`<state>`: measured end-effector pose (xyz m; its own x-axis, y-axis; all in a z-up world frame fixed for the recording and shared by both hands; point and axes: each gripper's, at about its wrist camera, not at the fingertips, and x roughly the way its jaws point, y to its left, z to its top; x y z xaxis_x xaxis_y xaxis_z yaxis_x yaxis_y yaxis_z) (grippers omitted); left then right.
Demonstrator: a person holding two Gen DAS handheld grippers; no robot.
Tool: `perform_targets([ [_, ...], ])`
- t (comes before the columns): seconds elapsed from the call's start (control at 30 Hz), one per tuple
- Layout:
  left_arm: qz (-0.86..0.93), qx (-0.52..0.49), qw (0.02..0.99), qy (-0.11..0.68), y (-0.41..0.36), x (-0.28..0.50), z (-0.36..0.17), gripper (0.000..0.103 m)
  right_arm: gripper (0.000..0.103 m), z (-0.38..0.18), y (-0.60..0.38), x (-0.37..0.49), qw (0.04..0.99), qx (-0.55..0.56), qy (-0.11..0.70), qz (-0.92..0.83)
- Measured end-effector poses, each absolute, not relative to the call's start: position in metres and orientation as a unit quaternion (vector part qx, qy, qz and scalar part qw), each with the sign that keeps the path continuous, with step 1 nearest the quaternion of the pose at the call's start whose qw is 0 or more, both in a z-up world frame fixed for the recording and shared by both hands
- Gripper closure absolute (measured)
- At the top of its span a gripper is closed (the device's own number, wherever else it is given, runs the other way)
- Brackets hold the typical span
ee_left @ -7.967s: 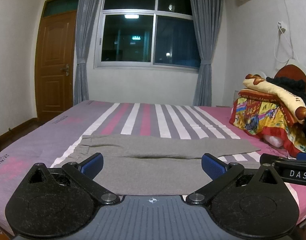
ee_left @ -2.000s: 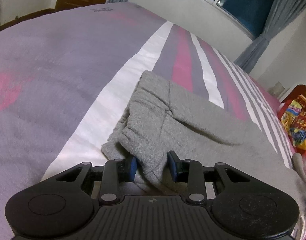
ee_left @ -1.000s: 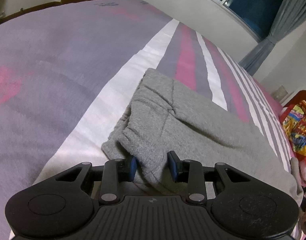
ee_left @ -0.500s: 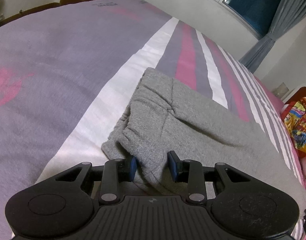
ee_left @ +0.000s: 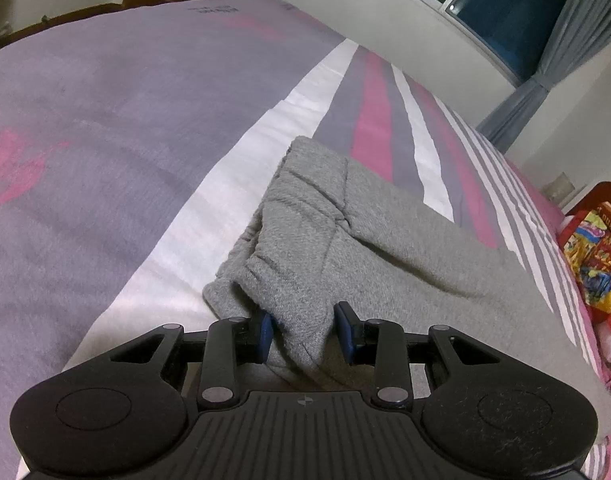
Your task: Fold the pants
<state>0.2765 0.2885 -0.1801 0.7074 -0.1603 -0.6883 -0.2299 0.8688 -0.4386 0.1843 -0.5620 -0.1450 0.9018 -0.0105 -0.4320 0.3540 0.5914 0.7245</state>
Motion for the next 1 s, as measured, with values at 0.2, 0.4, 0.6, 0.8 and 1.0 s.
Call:
perform_targets([
  [0.2, 0.018, -0.253, 0.887, 0.386, 0.288, 0.277, -0.179, 0.069, 0.099, -0.154, -0.566, 0.172, 0.884, 0.387, 0.222, -0.143],
  [0.4, 0.02, -0.255, 0.887, 0.385, 0.289, 0.278, -0.176, 0.069, 0.093, -0.175, -0.568, 0.17, 0.871, 0.386, 0.257, -0.165],
  [0.6, 0.045, -0.246, 0.905, 0.346, 0.285, 0.258, -0.162, 0.065, 0.077, -0.141, -0.54, 0.163, 0.917, 0.308, 0.2, -0.155],
  [0.8, 0.09, -0.268, 0.913, 0.295, 0.292, 0.24, -0.162, 0.044, 0.072, -0.106, -0.43, 0.247, 0.945, 0.213, 0.232, 0.093],
  [1.0, 0.083, -0.289, 0.902, 0.311, 0.306, 0.251, -0.171, 0.044, 0.064, -0.111, -0.277, 0.37, 0.903, 0.123, 0.301, 0.282],
])
